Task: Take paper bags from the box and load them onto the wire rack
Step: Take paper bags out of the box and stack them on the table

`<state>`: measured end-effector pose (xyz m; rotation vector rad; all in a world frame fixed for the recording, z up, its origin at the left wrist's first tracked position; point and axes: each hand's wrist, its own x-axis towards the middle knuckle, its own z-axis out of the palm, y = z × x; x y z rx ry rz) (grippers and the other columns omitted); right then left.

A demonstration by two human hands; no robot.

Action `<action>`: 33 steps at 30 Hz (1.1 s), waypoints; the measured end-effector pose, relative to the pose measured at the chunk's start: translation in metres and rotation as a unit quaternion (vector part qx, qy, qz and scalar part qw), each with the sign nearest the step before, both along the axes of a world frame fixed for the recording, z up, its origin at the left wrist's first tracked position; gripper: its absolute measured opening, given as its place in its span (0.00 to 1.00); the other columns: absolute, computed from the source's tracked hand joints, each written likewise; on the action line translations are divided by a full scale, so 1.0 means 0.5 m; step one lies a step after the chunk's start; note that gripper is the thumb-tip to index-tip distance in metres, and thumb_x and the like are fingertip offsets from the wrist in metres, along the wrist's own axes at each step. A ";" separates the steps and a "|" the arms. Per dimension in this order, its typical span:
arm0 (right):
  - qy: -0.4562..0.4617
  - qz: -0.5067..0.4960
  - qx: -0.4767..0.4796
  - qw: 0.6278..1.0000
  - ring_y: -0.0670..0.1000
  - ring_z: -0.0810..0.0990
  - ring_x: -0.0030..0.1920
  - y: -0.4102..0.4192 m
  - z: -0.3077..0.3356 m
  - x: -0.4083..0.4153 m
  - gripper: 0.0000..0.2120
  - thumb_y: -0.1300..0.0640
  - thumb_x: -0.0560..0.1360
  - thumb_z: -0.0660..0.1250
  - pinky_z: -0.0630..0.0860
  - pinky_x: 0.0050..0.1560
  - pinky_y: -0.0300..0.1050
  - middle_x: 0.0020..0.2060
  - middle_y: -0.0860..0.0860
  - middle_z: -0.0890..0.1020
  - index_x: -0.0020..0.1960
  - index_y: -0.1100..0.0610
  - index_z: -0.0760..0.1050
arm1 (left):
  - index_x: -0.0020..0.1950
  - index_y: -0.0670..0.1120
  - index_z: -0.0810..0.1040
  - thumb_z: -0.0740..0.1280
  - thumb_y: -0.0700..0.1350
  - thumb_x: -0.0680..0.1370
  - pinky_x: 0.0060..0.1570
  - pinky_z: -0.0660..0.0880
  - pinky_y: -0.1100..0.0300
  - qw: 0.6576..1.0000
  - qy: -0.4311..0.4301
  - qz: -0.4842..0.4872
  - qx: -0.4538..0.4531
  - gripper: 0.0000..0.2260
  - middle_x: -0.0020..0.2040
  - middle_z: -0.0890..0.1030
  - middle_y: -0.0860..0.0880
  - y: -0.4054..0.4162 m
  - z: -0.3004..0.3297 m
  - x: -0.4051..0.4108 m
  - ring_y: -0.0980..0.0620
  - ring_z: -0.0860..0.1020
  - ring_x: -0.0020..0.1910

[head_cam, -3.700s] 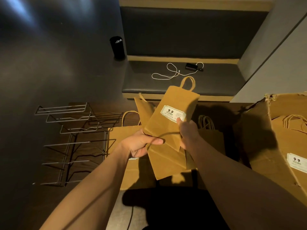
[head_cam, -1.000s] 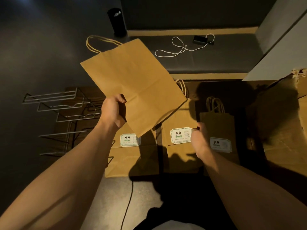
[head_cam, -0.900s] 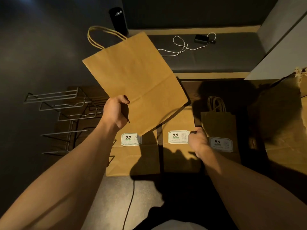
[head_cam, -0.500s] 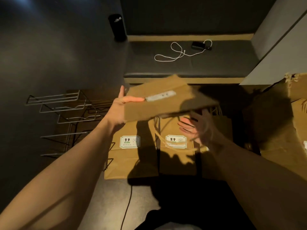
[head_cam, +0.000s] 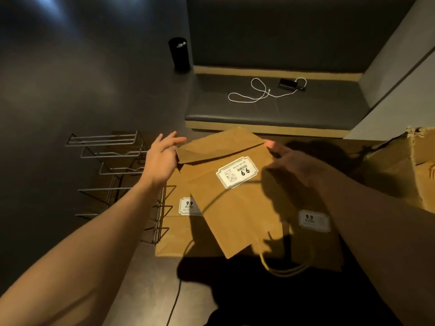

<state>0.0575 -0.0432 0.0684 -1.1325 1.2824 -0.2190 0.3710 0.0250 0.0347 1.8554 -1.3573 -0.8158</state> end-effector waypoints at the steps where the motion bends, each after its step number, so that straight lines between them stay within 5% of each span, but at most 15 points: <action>1: 0.014 0.016 -0.021 1.000 0.57 0.76 0.55 -0.012 0.010 0.000 0.26 0.61 0.77 0.65 0.73 0.44 0.50 0.57 0.55 0.76 0.70 0.41 0.68 | 0.63 0.45 0.80 0.63 0.38 0.81 0.78 0.49 0.50 0.999 0.000 -0.034 -0.007 0.12 0.75 0.68 0.46 -0.005 0.009 0.000 0.47 0.55 0.79; 3: 0.032 0.037 -0.058 0.997 0.57 0.77 0.56 -0.035 0.028 0.000 0.21 0.64 0.75 0.66 0.72 0.48 0.49 0.56 0.54 0.79 0.63 0.45 0.75 | 0.56 0.42 0.83 0.61 0.42 0.80 0.74 0.57 0.54 0.986 0.164 -0.026 0.022 0.12 0.69 0.74 0.45 -0.002 0.030 0.003 0.44 0.63 0.76; 5: 0.037 0.043 -0.065 0.996 0.55 0.79 0.54 -0.045 0.048 0.001 0.17 0.69 0.74 0.65 0.72 0.52 0.50 0.48 0.52 0.83 0.52 0.49 0.79 | 0.49 0.39 0.86 0.57 0.45 0.73 0.66 0.67 0.50 0.924 0.372 -0.016 0.083 0.19 0.60 0.81 0.39 -0.001 0.051 0.008 0.36 0.73 0.67; 6: 0.048 0.055 -0.063 0.995 0.55 0.79 0.53 -0.047 0.056 0.004 0.16 0.71 0.74 0.64 0.72 0.51 0.49 0.45 0.51 0.83 0.49 0.51 0.79 | 0.47 0.39 0.85 0.55 0.45 0.74 0.65 0.68 0.49 0.912 0.396 -0.033 0.105 0.20 0.57 0.83 0.37 -0.001 0.052 0.010 0.36 0.75 0.63; 9: 0.125 0.154 -0.077 0.977 0.51 0.76 0.49 -0.040 0.072 0.034 0.12 0.69 0.75 0.63 0.70 0.43 0.44 0.46 0.51 0.79 0.48 0.53 0.75 | 0.60 0.45 0.78 0.60 0.47 0.83 0.72 0.64 0.46 0.976 0.117 -0.145 0.116 0.12 0.61 0.80 0.43 -0.002 0.055 -0.024 0.46 0.75 0.66; 12: 0.113 0.283 -0.061 0.951 0.48 0.73 0.57 -0.027 0.080 0.095 0.26 0.70 0.76 0.63 0.72 0.52 0.37 0.60 0.45 0.76 0.65 0.44 0.73 | 0.78 0.53 0.60 0.73 0.48 0.75 0.75 0.56 0.46 0.953 -0.073 -0.277 0.103 0.35 0.74 0.68 0.50 -0.018 0.051 -0.068 0.49 0.63 0.74; 15: 0.140 0.413 -0.020 0.900 0.49 0.69 0.63 -0.023 0.089 0.137 0.34 0.70 0.76 0.65 0.68 0.60 0.43 0.66 0.47 0.72 0.74 0.44 0.64 | 0.59 0.61 0.76 0.74 0.52 0.73 0.66 0.64 0.46 0.914 -0.131 -0.364 0.123 0.17 0.56 0.79 0.57 -0.028 0.037 -0.085 0.51 0.74 0.61; 17: 0.179 0.375 -0.030 0.909 0.50 0.74 0.58 -0.023 0.087 0.137 0.26 0.66 0.75 0.68 0.69 0.56 0.44 0.57 0.47 0.77 0.69 0.47 0.73 | 0.47 0.56 0.80 0.73 0.51 0.75 0.60 0.70 0.47 0.908 -0.100 -0.365 0.177 0.03 0.45 0.81 0.55 -0.027 0.030 -0.077 0.53 0.78 0.50; 19: 0.222 0.275 -0.136 0.925 0.53 0.77 0.57 -0.026 0.068 0.130 0.21 0.56 0.74 0.72 0.72 0.56 0.46 0.55 0.49 0.79 0.67 0.49 0.75 | 0.46 0.48 0.80 0.69 0.45 0.79 0.56 0.73 0.48 0.921 -0.022 -0.349 0.169 0.03 0.44 0.80 0.52 -0.021 0.017 -0.064 0.53 0.78 0.46; 23: 0.377 -0.044 -0.381 0.843 0.59 0.69 0.68 -0.027 0.019 0.108 0.39 0.37 0.72 0.69 0.68 0.65 0.55 0.70 0.56 0.68 0.76 0.49 0.59 | 0.52 0.52 0.79 0.65 0.39 0.81 0.53 0.75 0.56 0.969 0.188 -0.140 0.084 0.08 0.45 0.82 0.55 0.005 -0.011 -0.038 0.54 0.79 0.48; 25: 0.283 -0.136 -0.222 0.923 0.59 0.69 0.68 -0.012 -0.002 0.105 0.41 0.38 0.73 0.68 0.68 0.65 0.57 0.70 0.58 0.68 0.77 0.54 0.55 | 0.56 0.53 0.75 0.62 0.41 0.83 0.52 0.75 0.58 0.961 0.271 -0.001 0.049 0.08 0.50 0.81 0.51 0.021 -0.022 -0.033 0.53 0.79 0.50; 26: 0.177 -0.146 -0.101 0.968 0.57 0.74 0.62 0.003 -0.015 0.107 0.36 0.40 0.76 0.66 0.71 0.61 0.55 0.65 0.57 0.73 0.76 0.57 0.58 | 0.57 0.54 0.72 0.60 0.42 0.84 0.51 0.75 0.60 0.953 0.297 0.040 0.045 0.07 0.52 0.81 0.51 0.029 -0.023 -0.034 0.54 0.80 0.51; 28: 0.029 -0.129 0.046 0.990 0.53 0.77 0.54 0.047 -0.034 0.114 0.19 0.51 0.81 0.60 0.74 0.58 0.52 0.53 0.54 0.78 0.69 0.58 0.68 | 0.60 0.53 0.69 0.56 0.44 0.85 0.53 0.75 0.59 0.933 0.345 0.075 0.064 0.07 0.57 0.81 0.50 0.042 -0.033 -0.038 0.55 0.80 0.54; 31: 0.018 -0.168 0.005 0.986 0.58 0.72 0.66 0.094 -0.074 0.128 0.19 0.65 0.82 0.55 0.67 0.68 0.57 0.65 0.58 0.74 0.72 0.62 0.65 | 0.66 0.51 0.68 0.55 0.44 0.86 0.60 0.73 0.54 0.918 0.367 0.092 0.116 0.10 0.63 0.79 0.47 0.068 -0.059 -0.037 0.51 0.78 0.58; 33: 0.010 -0.174 0.007 0.985 0.53 0.70 0.63 0.123 -0.089 0.143 0.21 0.68 0.81 0.58 0.66 0.66 0.55 0.61 0.52 0.72 0.73 0.61 0.63 | 0.69 0.47 0.69 0.56 0.45 0.85 0.63 0.74 0.51 0.922 0.330 0.112 0.169 0.12 0.62 0.79 0.45 0.091 -0.086 -0.029 0.48 0.79 0.59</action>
